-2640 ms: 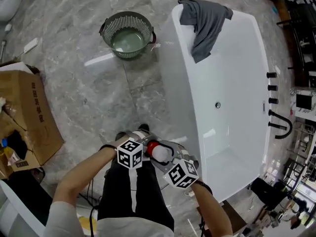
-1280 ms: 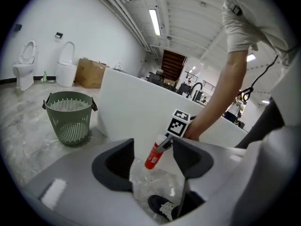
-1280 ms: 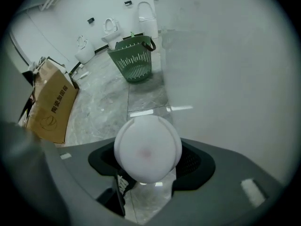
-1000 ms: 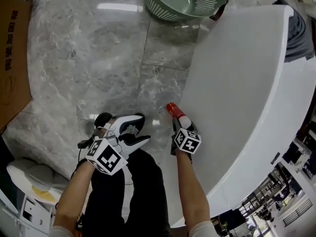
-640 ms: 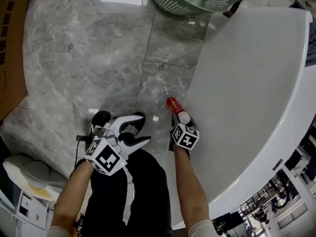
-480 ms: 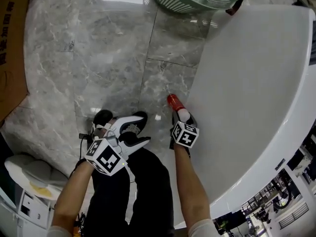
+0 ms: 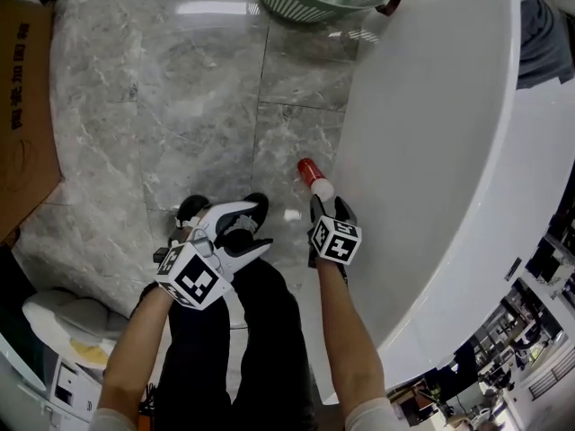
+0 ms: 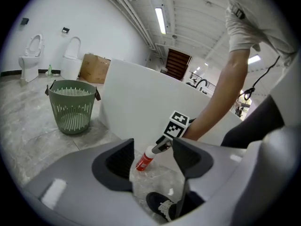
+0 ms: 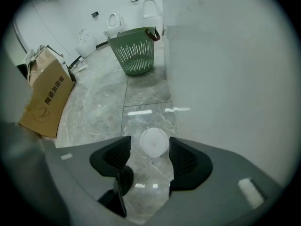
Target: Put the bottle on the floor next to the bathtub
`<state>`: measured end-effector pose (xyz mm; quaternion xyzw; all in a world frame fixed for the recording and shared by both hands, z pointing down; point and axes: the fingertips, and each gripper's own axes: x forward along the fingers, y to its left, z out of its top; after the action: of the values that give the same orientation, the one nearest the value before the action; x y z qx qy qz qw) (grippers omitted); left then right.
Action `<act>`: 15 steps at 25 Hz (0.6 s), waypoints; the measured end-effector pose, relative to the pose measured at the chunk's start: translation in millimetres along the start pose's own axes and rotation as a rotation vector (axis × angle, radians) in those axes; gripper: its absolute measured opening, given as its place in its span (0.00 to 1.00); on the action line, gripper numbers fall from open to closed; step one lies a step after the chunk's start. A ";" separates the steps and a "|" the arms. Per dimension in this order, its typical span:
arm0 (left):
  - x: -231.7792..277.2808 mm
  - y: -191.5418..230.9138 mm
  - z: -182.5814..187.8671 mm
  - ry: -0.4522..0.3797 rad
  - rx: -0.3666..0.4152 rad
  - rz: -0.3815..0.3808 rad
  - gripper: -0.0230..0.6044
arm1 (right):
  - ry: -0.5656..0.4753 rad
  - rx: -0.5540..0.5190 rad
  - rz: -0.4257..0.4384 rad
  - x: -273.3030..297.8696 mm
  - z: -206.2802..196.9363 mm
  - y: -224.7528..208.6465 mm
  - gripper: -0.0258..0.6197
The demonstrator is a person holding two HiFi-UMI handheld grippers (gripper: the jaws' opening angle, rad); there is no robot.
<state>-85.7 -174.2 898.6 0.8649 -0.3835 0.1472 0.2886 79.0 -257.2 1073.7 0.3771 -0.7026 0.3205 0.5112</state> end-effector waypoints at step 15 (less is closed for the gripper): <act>-76.2 -82.4 71.4 0.042 0.051 -0.131 0.53 | -0.067 0.045 0.045 -177.8 -34.9 71.9 0.44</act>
<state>-72.1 -129.4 774.0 0.8920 -0.3159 0.1557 0.2833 68.2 -155.4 907.7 0.3830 -0.7202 0.3349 0.4716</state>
